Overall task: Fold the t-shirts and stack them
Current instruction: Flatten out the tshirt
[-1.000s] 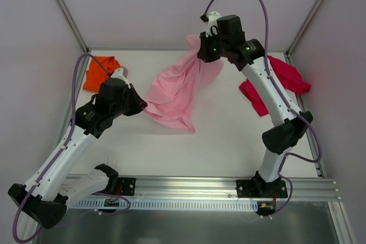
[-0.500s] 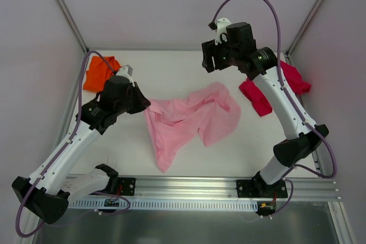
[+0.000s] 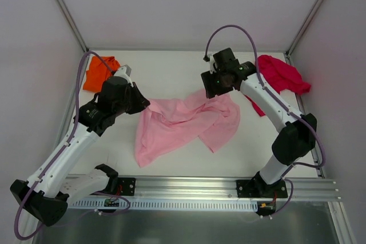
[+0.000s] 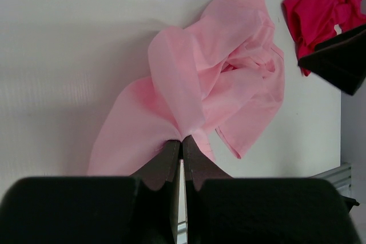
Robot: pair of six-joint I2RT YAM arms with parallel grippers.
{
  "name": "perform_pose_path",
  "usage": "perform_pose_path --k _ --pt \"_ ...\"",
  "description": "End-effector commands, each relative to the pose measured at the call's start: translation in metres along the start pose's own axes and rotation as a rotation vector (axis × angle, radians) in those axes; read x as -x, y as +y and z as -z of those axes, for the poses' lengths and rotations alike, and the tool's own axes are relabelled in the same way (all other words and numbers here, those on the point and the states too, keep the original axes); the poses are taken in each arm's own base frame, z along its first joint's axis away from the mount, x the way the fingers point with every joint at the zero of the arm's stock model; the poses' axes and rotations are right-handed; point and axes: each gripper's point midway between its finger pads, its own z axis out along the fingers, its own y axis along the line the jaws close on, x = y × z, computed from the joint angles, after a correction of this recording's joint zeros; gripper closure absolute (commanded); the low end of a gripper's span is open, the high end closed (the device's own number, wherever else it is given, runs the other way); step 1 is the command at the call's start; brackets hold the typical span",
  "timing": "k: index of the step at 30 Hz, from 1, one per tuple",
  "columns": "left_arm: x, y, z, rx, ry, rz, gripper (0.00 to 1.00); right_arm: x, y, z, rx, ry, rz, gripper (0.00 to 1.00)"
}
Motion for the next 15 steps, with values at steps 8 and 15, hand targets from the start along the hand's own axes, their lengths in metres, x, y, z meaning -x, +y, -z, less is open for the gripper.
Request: perform_pose_path --k 8,15 --pt "-0.001 -0.007 0.006 -0.033 -0.009 -0.009 1.00 -0.072 0.012 -0.061 0.062 0.188 -0.123 0.45" --pt "0.001 -0.003 0.011 -0.018 -0.027 -0.009 1.00 -0.087 0.002 -0.090 0.017 0.237 -0.119 0.48"
